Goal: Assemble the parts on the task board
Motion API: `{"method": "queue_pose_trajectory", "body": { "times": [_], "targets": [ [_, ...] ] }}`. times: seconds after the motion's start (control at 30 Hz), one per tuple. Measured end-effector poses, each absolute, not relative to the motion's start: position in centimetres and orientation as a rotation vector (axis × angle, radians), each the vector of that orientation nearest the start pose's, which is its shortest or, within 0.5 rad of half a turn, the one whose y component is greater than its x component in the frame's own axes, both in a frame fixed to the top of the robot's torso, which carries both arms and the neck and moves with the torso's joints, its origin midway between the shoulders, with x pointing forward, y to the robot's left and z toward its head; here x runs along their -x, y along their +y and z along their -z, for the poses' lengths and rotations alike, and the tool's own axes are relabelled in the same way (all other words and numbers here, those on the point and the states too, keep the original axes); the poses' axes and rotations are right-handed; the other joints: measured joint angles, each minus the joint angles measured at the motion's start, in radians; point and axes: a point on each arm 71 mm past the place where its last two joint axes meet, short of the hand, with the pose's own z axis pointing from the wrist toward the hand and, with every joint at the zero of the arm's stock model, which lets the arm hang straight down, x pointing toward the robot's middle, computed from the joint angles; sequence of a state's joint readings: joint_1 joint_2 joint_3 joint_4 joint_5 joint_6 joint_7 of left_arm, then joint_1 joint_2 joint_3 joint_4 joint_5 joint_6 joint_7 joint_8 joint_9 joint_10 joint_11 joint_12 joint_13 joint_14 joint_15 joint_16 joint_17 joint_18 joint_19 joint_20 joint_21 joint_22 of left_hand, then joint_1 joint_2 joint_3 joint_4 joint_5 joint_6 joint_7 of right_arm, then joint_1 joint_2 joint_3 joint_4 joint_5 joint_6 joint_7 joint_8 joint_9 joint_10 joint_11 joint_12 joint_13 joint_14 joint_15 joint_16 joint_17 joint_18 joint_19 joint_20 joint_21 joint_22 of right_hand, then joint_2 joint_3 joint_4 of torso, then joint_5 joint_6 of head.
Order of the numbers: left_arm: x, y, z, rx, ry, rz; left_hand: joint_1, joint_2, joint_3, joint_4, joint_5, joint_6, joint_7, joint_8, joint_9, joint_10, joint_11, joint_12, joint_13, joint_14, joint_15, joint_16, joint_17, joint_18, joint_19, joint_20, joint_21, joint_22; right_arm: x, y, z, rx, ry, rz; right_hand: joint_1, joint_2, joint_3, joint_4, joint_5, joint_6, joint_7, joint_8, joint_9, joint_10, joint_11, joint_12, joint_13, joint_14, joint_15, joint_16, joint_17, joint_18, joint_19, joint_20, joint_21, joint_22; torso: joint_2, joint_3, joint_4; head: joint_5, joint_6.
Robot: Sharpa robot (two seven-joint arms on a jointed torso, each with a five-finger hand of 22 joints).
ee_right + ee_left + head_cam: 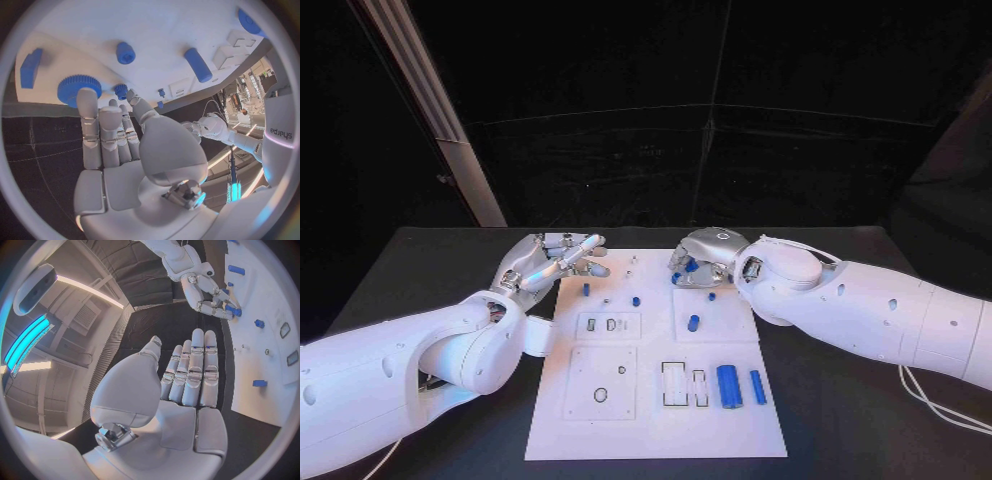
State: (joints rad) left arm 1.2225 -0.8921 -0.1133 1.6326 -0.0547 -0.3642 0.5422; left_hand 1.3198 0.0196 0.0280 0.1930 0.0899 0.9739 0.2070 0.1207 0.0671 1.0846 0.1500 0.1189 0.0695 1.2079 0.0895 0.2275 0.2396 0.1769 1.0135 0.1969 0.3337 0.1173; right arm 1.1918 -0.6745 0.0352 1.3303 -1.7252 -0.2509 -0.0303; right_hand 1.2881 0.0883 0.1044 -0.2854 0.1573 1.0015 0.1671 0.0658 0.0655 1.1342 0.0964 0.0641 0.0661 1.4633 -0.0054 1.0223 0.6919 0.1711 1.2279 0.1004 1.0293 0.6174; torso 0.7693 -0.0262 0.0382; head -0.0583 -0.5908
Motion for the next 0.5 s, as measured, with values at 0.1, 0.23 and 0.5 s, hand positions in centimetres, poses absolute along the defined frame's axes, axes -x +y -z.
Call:
{"method": "queue_pose_trajectory", "body": {
  "times": [0.1, 0.23, 0.5],
  "targets": [
    [-46.28, 20.32, 17.51, 0.964, 1.358, 1.599, 0.0, 0.0, 0.0, 0.0, 0.0, 0.0, 0.0, 0.0, 0.0, 0.0, 0.0, 0.0, 0.0, 0.0, 0.0, -0.003, 0.001, 0.0, 0.0, 0.0, 0.0, -0.001, -52.21, -16.17, 17.46, 0.437, 1.562, -0.548, 0.0, 0.0, 0.006, -0.002, -0.003, 0.0, 0.0, 0.0, 0.0, 0.0, 0.0, 0.0, 0.0, 0.0, 0.0, 0.001, 0.002, 0.0, 0.0, 0.0, 0.004, 0.002, 0.001, 0.0, 0.0006, -0.002, -0.001],
    [-46.31, 20.36, 17.52, 0.965, 1.359, 1.598, 0.0, 0.0, 0.0, 0.0, 0.0, 0.0, 0.0, 0.0, 0.0, 0.0, 0.0, 0.0, 0.0, 0.0, 0.0, -0.004, 0.001, 0.0, 0.0, 0.0, 0.0, -0.001, -52.31, -16.21, 17.51, 0.439, 1.569, -0.539, 0.0, 0.0, 0.021, -0.002, -0.005, 0.0, 0.0, 0.0, 0.0, 0.0, 0.0, 0.0, 0.0, 0.004, 0.004, 0.01, 0.007, 0.0, -0.005, 0.002, 0.013, 0.009, 0.002, -0.0003, 0.0012, -0.003, -0.004],
    [-46.35, 20.35, 17.55, 0.965, 1.362, 1.599, 0.005, 0.005, 0.0, 0.0, 0.0, 0.0, 0.0, -0.004, 0.0, 0.0, 0.0, 0.0, 0.0, 0.0, 0.0, -0.004, 0.002, 0.0, 0.0, 0.0, 0.0, -0.001, -52.4, -16.02, 17.64, 0.448, 1.583, -0.532, 0.0, 0.0, 0.054, 0.0, -0.011, 0.011, 0.0, 0.0, 0.0, 0.0, 0.0, 0.0, 0.0, 0.004, 0.004, 0.029, 0.02, 0.0, -0.011, 0.003, 0.034, 0.027, 0.004, -0.0008, 0.0012, -0.002, -0.005]
  ]
}}
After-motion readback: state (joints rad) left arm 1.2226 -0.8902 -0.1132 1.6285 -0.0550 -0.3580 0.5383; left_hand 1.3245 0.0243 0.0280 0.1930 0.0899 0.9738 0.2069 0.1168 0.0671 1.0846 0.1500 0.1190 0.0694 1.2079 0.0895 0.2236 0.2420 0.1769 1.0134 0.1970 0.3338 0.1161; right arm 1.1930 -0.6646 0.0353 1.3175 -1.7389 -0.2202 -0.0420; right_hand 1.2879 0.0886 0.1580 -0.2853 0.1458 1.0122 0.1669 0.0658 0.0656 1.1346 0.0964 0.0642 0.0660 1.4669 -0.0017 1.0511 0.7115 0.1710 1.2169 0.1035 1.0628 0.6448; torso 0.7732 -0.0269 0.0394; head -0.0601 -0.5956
